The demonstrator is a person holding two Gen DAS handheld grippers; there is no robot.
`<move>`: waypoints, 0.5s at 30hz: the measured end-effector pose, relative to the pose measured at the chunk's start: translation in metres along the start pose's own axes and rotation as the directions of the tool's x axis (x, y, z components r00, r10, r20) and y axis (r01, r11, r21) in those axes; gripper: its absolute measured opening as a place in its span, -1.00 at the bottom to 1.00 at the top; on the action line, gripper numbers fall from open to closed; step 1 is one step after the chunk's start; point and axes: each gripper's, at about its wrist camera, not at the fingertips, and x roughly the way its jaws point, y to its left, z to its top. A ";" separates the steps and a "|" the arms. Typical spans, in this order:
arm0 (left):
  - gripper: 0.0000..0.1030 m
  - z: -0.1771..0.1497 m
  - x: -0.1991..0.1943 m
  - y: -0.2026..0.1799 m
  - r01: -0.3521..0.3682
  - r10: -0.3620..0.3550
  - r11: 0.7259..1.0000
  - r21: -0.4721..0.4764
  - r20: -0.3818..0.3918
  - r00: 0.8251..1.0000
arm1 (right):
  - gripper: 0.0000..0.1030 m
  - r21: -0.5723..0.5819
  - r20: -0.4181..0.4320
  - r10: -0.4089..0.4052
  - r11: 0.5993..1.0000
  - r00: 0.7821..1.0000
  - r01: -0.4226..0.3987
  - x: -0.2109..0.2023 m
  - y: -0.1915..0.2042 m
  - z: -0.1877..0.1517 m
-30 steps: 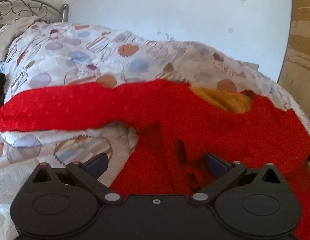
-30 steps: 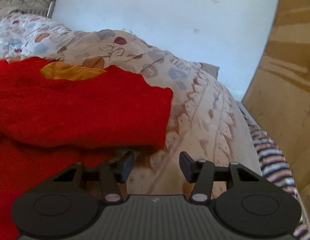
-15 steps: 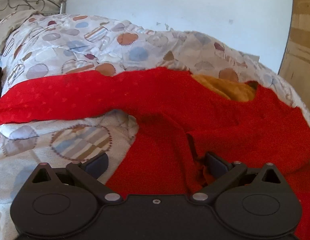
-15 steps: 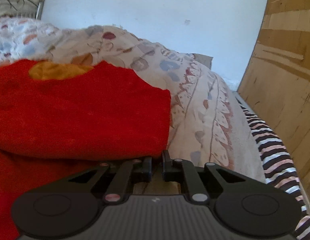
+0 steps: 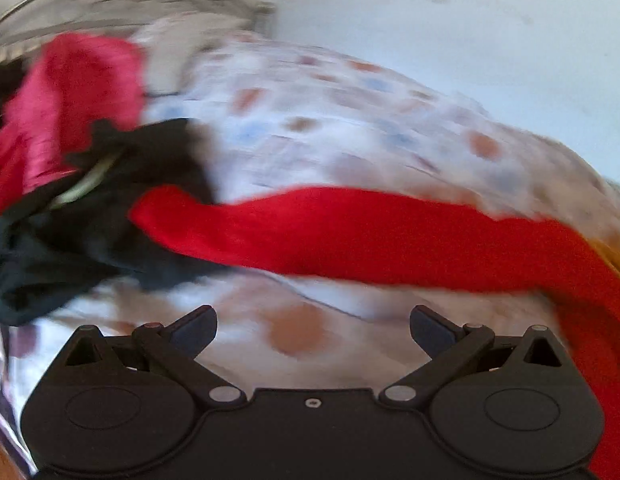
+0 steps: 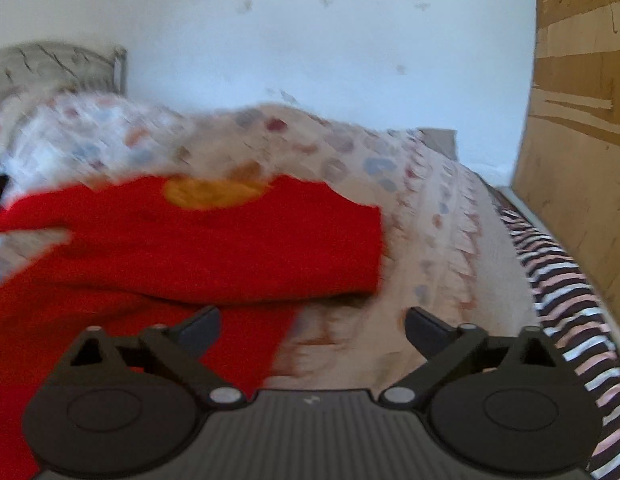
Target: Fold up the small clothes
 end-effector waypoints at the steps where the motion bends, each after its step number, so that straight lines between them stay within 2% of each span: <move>1: 0.99 0.006 0.006 0.016 -0.011 0.011 0.999 -0.032 0.000 1.000 | 1.00 0.011 0.011 0.025 1.000 1.000 -0.025 -0.007 0.007 -0.001; 4: 0.99 0.024 0.023 0.053 -0.013 0.015 0.992 -0.125 0.012 1.000 | 1.00 0.030 0.018 0.085 0.996 0.996 -0.086 -0.019 0.027 -0.006; 8: 0.89 0.043 0.044 0.082 -0.025 0.034 0.986 -0.164 0.049 0.998 | 1.00 0.044 -0.002 0.140 0.989 0.990 -0.140 -0.025 0.054 -0.015; 10: 0.68 0.048 0.059 0.093 -0.029 0.035 0.980 -0.196 0.024 0.999 | 1.00 0.028 -0.010 0.150 0.988 0.989 -0.150 -0.024 0.066 -0.020; 12: 0.37 0.050 0.070 0.105 -0.007 0.011 0.971 -0.239 0.016 1.000 | 1.00 0.012 -0.030 0.159 0.987 0.987 -0.158 -0.022 0.079 -0.024; 13: 0.30 0.051 0.075 0.110 0.001 0.003 0.965 -0.261 0.016 1.000 | 1.00 0.009 -0.038 0.163 0.987 0.986 -0.163 -0.020 0.083 -0.024; 15: -0.01 0.053 0.083 0.116 0.004 0.002 0.958 -0.285 0.024 1.000 | 1.00 0.006 -0.050 0.176 0.984 0.983 -0.176 -0.016 0.090 -0.025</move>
